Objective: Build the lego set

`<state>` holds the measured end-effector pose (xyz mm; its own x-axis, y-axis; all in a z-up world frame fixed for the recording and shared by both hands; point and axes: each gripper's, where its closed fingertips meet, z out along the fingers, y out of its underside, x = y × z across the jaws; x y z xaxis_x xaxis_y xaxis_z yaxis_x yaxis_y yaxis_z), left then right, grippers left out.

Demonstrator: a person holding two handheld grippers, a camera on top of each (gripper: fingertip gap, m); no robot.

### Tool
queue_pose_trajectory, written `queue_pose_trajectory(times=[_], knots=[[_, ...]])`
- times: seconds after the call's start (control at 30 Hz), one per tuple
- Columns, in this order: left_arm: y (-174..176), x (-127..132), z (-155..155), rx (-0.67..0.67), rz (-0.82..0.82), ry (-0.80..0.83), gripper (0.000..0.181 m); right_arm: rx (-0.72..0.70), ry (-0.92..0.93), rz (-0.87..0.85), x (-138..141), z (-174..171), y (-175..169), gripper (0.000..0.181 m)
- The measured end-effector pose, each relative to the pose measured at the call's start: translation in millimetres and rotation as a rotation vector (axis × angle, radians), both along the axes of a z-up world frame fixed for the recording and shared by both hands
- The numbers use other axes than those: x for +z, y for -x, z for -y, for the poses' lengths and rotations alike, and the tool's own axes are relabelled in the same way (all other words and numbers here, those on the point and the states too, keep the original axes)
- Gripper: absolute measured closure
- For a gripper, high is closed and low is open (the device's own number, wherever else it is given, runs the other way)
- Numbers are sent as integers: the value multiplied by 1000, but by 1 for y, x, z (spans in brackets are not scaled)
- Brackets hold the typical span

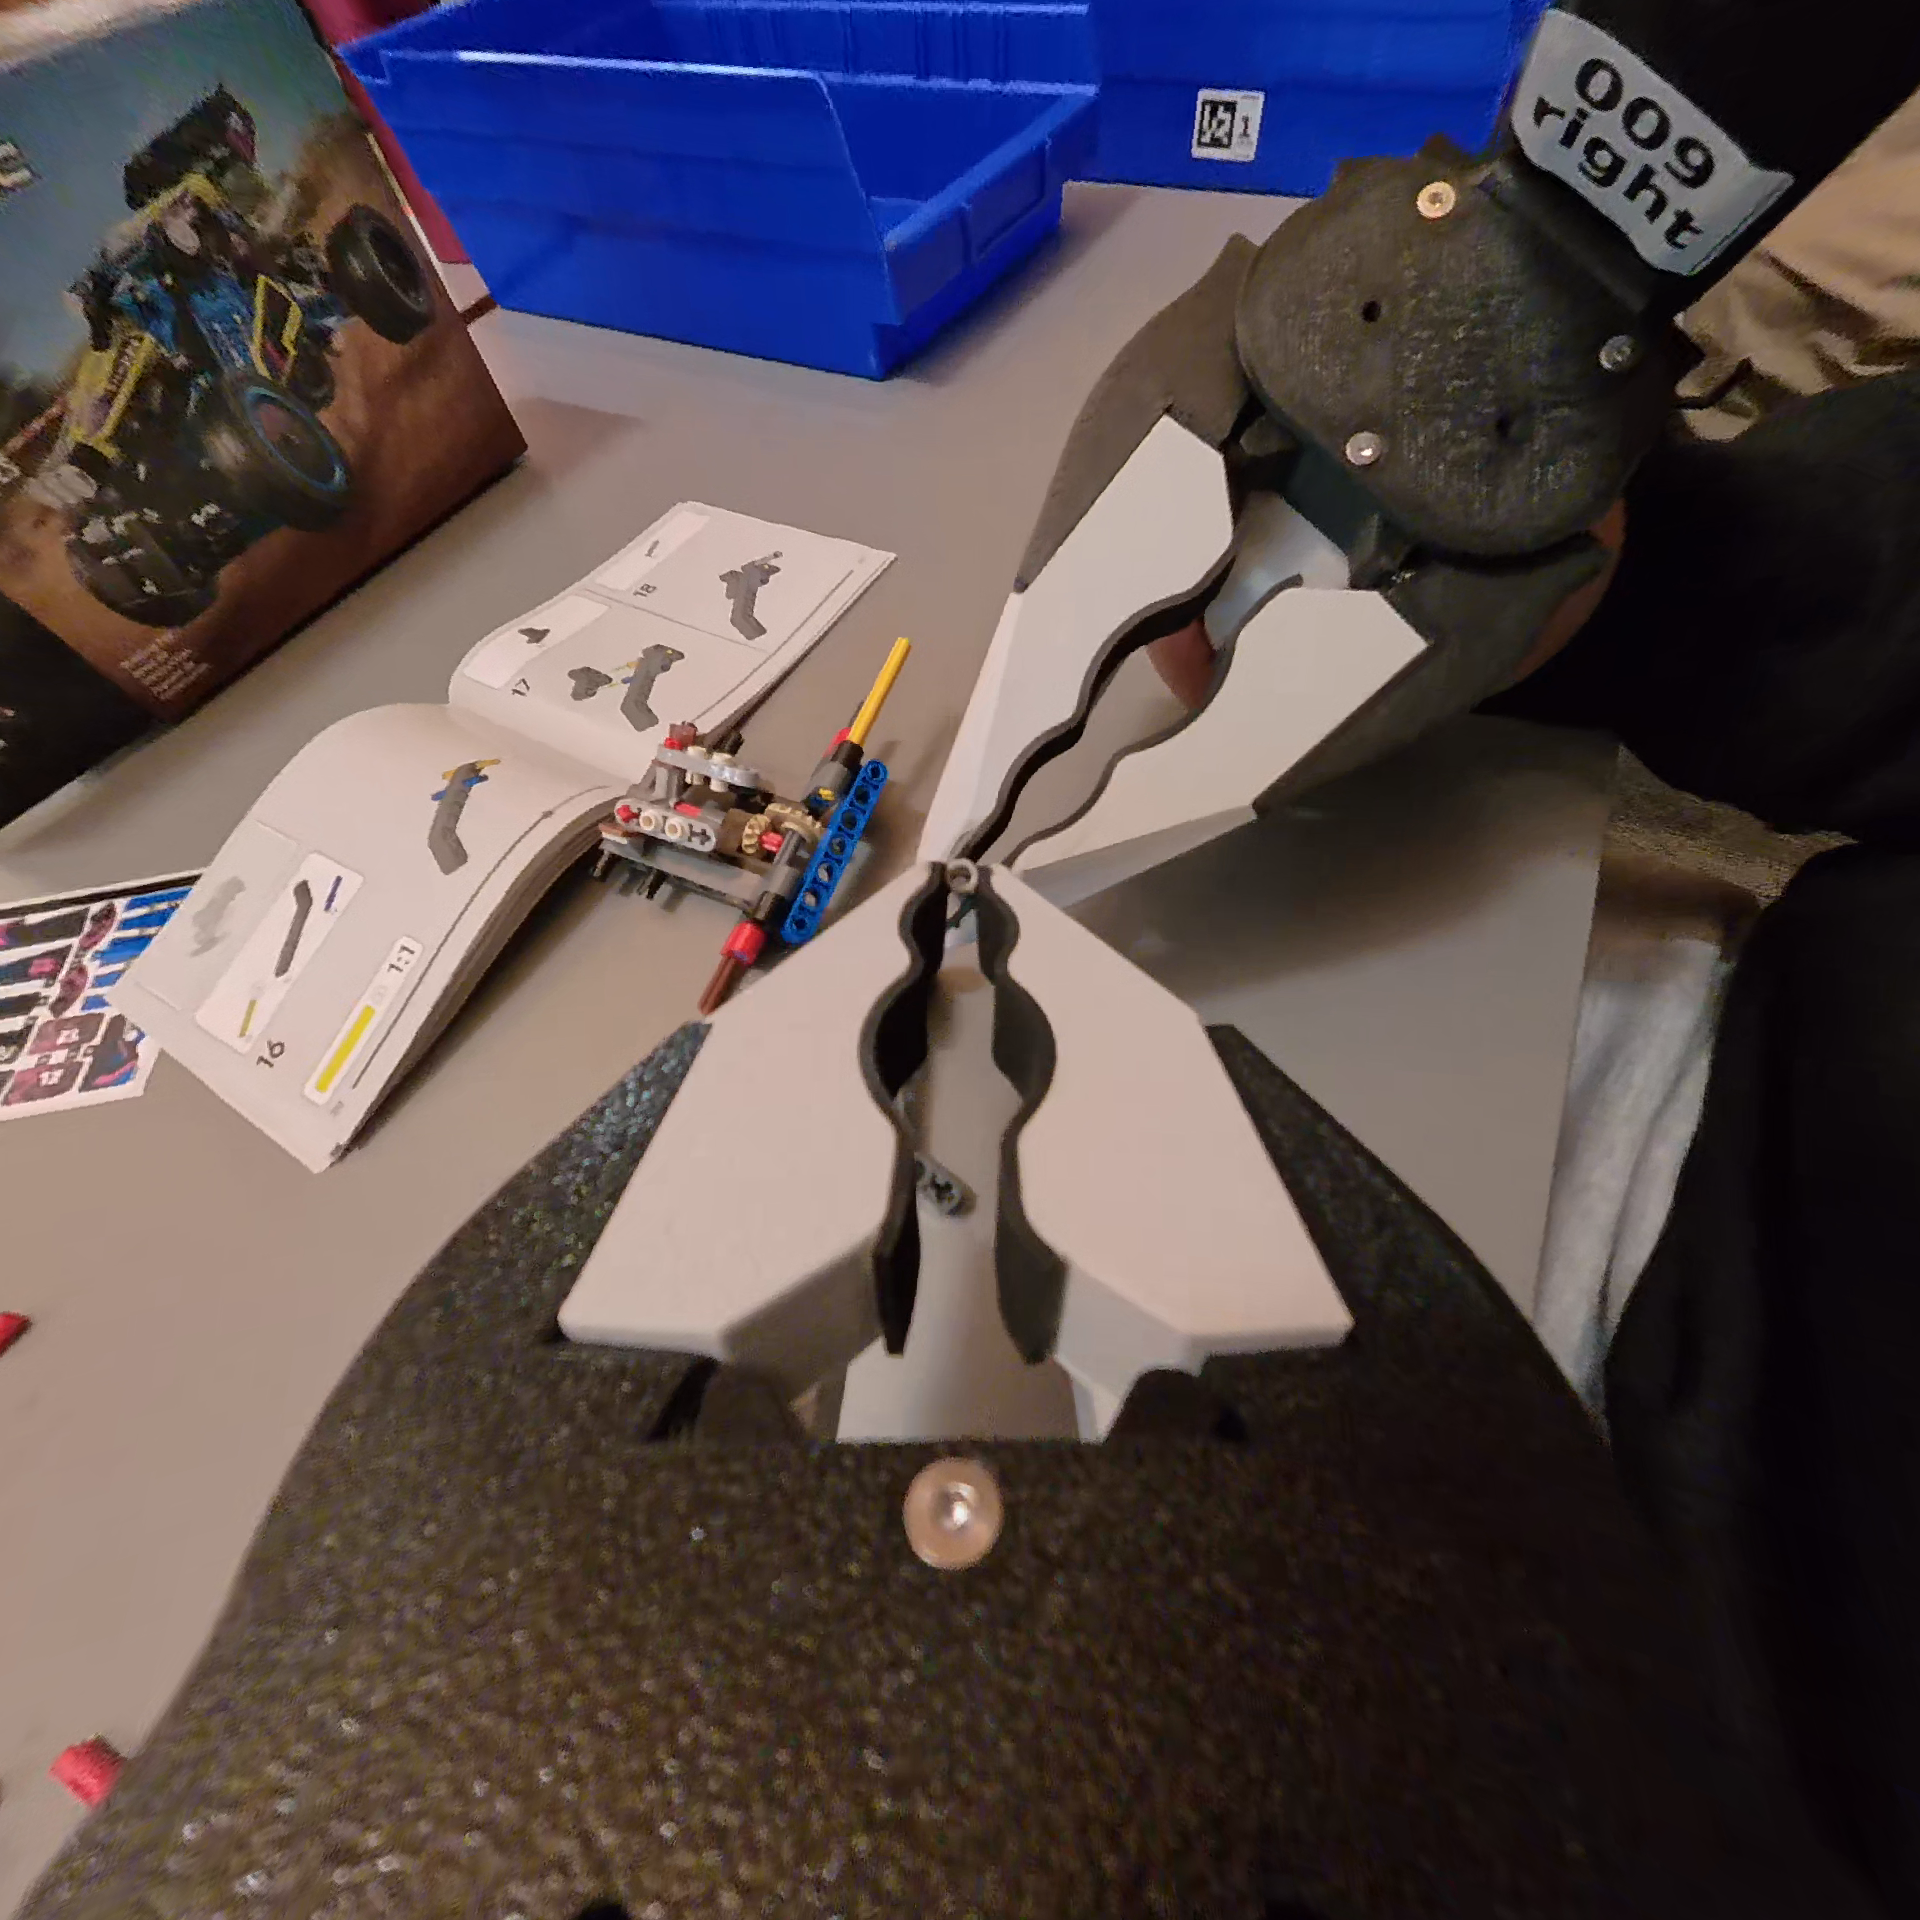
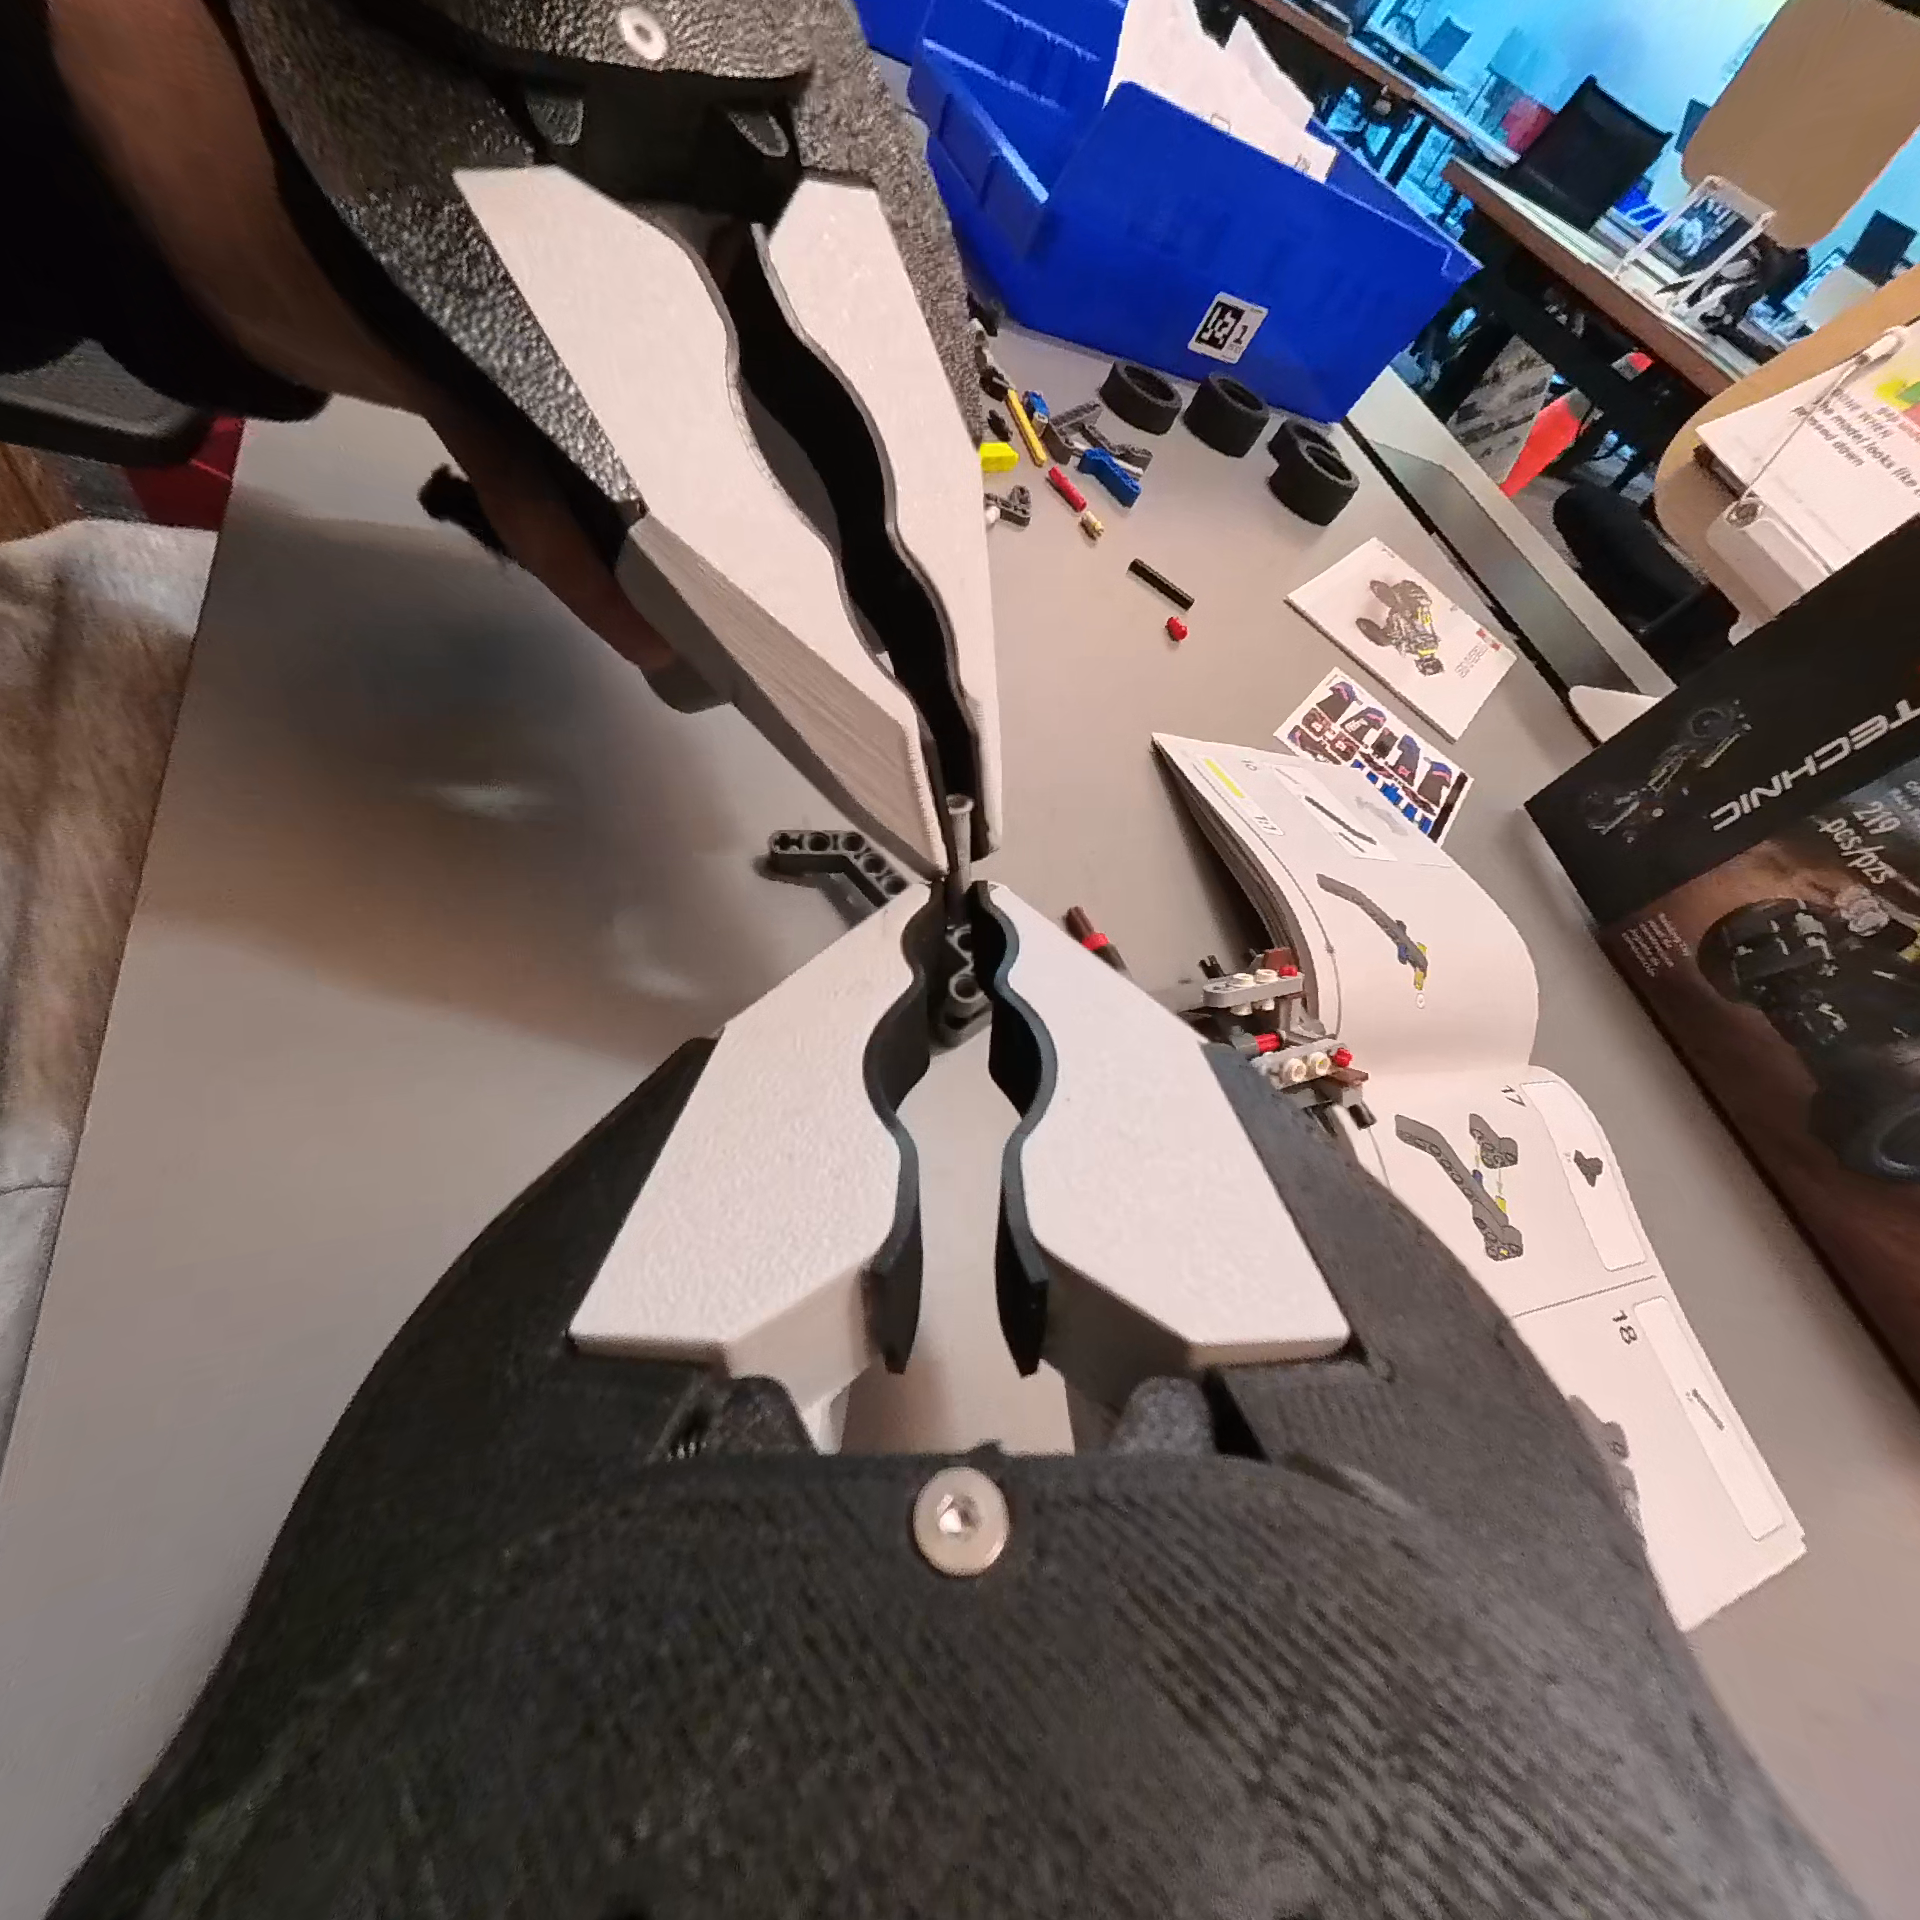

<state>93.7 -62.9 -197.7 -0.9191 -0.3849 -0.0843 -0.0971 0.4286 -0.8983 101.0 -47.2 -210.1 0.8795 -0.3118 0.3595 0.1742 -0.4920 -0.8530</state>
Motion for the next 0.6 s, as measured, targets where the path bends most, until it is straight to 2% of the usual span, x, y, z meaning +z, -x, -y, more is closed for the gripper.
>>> queue_pose_trajectory(times=[0.23,0.27,0.37,0.4,0.6], knots=[[-4,0,-4,-13,-25,0,179,4,-6,-11,0,-1,-1,179],[-7,-1,-5,1,-25,-4,179,5,-3,-25,0,0,-2,176],[-15,-2,-10,-2,-33,29,179,14,34,-137,-11,7,-6,147],[-16,0,-10,-18,-47,54,179,15,51,-162,-14,11,-9,142],[-24,-6,-10,-80,-85,41,179,163,102,-260,-23,8,-13,146]])
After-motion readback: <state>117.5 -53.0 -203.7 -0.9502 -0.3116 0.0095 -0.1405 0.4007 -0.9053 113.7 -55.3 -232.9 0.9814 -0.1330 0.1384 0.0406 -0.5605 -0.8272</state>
